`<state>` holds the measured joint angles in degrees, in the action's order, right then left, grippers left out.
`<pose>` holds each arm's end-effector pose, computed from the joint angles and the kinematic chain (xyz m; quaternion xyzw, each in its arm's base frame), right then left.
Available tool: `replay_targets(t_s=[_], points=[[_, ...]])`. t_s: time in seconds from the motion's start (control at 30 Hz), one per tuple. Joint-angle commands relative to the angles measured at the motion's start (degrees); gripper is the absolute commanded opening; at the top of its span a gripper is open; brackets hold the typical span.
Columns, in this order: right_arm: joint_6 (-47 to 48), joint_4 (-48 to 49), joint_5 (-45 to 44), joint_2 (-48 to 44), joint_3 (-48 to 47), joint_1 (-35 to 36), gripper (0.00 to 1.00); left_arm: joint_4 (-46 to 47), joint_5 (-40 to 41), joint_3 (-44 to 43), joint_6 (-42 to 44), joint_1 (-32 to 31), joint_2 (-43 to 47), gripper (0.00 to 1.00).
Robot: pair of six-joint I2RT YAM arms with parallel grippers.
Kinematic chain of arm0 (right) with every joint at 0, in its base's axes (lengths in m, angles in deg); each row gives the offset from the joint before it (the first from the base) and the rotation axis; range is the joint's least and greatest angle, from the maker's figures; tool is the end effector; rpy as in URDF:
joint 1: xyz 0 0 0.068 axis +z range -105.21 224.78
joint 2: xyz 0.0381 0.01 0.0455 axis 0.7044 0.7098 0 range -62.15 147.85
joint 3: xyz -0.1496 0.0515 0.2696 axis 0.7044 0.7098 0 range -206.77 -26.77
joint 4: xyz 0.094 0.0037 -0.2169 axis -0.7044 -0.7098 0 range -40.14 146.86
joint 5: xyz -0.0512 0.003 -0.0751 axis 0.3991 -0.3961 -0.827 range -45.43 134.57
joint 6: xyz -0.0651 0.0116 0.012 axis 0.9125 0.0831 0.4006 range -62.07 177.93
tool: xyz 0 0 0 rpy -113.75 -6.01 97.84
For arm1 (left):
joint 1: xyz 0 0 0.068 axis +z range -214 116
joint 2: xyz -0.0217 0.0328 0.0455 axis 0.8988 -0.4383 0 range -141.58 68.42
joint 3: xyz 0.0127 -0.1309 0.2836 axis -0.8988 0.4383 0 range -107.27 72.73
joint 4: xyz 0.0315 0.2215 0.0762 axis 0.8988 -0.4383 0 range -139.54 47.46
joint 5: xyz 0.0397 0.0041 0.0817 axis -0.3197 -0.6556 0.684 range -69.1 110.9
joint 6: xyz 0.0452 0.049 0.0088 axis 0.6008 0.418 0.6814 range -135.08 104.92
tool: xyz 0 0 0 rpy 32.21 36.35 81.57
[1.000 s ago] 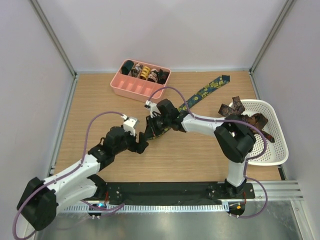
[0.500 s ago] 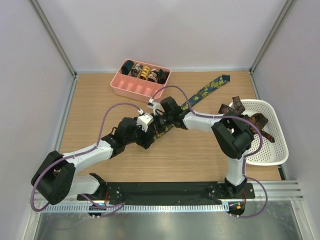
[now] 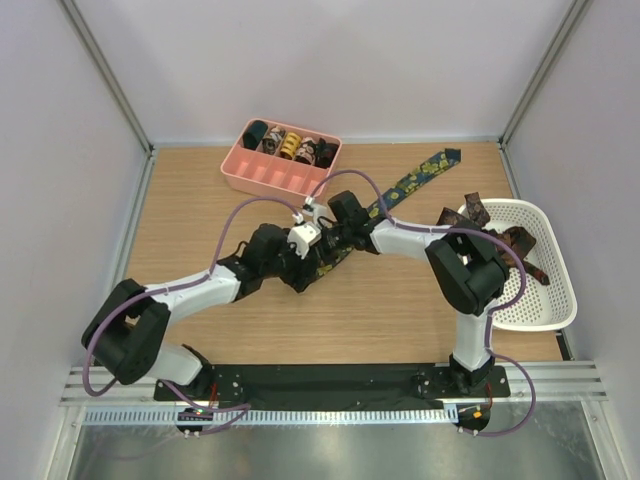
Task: Roll the ties
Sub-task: Roll the tie
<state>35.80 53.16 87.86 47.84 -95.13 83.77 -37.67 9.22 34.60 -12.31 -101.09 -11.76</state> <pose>0.2928 0.2844 0.2196 -0.2647 0.8299 0.4734 0.1306 0.2095 -0.1720 0.2360 0.3463 0.8222 -0.2176 0.3958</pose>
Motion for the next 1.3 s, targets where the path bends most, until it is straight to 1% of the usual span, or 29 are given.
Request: replay_targets(t_s=[0.0,0.2,0.4,0.53,0.63,0.87,0.97,1.03,1.17,1.23,1.27], points=[[1.30,-2.27,3.29,-0.48,-2.74,0.74,0.02,0.67,0.60,-3.00,1.02,0.25,-1.73,0.75],[4.02,-7.19,3.29,-0.22,-3.89,-1.01,0.02,-0.91,0.43,-4.85,1.28,0.25,-3.40,0.75],[1.57,-3.25,8.47,1.18,-2.75,-4.96,0.02,-0.21,0.52,-6.52,3.30,0.25,-5.25,0.77],[0.77,-2.62,11.02,3.20,-3.62,-6.55,0.02,3.39,0.26,-6.08,3.48,0.25,-5.51,0.79],[-0.02,-2.01,12.26,4.17,-3.89,-7.95,0.02,2.87,-0.01,-7.74,4.18,0.25,-7.00,0.80],[-1.42,1.07,15.33,5.14,-3.10,-9.89,0.02,0.06,-3.25,-11.79,5.41,0.25,-12.36,0.79],[-2.39,2.38,15.95,5.84,-2.92,-10.50,0.02,0.06,-3.61,-11.97,5.58,0.25,-13.51,0.79],[-3.88,5.27,17.18,5.93,-2.40,-10.86,0.02,0.50,-4.14,-11.88,5.76,0.25,-13.95,0.78],[-3.89,5.64,18.06,6.02,-1.96,-11.56,0.02,1.20,-4.93,-11.97,6.29,0.25,-14.65,0.78],[-4.32,6.51,18.58,5.93,-1.52,-11.91,0.02,1.38,-5.54,-11.97,6.38,0.25,-15.26,0.76],[-4.15,6.60,18.41,5.58,-0.82,-12.43,0.02,0.33,-5.11,-12.49,6.98,0.25,-15.96,0.72]])
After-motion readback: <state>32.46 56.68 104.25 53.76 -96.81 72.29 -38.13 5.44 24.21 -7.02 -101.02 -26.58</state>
